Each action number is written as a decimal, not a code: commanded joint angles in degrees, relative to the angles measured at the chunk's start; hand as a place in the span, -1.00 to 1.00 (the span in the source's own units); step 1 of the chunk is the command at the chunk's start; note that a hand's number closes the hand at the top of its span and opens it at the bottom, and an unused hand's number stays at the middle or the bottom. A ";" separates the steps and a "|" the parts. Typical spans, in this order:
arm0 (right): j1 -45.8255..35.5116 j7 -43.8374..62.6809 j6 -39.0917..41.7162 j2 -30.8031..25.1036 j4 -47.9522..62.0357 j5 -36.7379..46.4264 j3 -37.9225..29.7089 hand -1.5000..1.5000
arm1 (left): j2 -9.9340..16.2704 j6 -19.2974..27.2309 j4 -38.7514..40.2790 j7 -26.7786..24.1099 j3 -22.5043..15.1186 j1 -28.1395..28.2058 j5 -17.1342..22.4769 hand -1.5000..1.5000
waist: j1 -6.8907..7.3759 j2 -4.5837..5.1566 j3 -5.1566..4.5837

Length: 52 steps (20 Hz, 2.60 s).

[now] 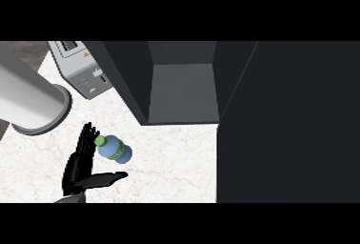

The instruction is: Pick up the bottled water, place it into the cabinet and close the cabinet

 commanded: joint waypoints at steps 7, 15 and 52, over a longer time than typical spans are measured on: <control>1.35 3.50 0.09 -1.78 -6.77 -5.44 -3.29 -1.00 | -0.11 -7.20 18.34 -7.42 0.89 -9.31 1.50 -1.00 | 0.32 0.08 0.03; 6.63 0.18 2.13 -0.72 -7.78 -3.91 -0.58 -1.00 | -0.74 -8.62 30.52 -18.11 5.06 -13.34 3.77 1.00 | -0.46 0.10 -0.04; 5.01 -0.54 2.15 1.05 -4.74 -1.62 0.49 -1.00 | -3.19 19.51 -0.90 -2.55 -31.90 -15.08 26.46 1.00 | 0.45 -0.46 0.14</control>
